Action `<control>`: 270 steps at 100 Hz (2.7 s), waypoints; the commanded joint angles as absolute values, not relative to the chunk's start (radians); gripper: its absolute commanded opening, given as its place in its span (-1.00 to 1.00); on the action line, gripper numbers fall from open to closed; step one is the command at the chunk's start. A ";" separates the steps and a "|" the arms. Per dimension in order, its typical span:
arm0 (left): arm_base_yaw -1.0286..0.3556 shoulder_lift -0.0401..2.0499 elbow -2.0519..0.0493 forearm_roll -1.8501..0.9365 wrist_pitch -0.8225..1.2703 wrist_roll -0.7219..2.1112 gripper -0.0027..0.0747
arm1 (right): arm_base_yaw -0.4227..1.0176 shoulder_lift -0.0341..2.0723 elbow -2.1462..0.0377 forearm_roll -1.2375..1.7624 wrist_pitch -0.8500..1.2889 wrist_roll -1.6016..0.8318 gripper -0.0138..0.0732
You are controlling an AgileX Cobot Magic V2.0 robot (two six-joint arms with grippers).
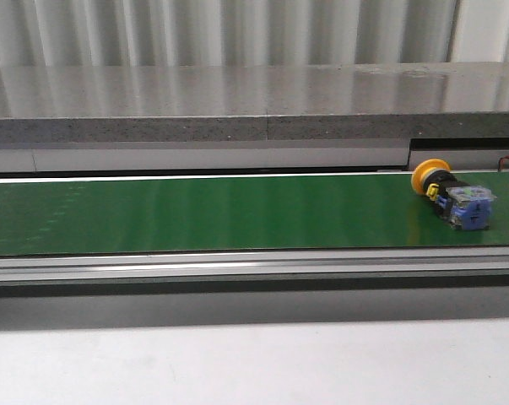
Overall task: Move button from right to left
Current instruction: 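Let the belt carry the button toward the left gripper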
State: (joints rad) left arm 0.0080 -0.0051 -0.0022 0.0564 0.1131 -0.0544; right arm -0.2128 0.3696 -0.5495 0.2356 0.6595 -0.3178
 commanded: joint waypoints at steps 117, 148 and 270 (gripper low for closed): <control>0.009 0.618 -0.768 -0.106 0.675 -0.061 -0.98 | -0.212 0.376 -0.576 0.248 0.590 -0.326 -0.84; 0.009 0.826 -0.858 -0.110 0.760 -0.061 -0.98 | -0.212 0.376 -0.576 0.248 0.590 -0.326 -0.84; -0.380 1.196 -1.012 -0.214 0.658 -0.110 0.75 | -0.212 0.376 -0.576 0.248 0.590 -0.326 -0.84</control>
State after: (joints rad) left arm -0.3212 1.1436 -0.9318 -0.2038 0.7398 -0.0879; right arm -0.2128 0.3696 -0.5495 0.2365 0.6595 -0.3178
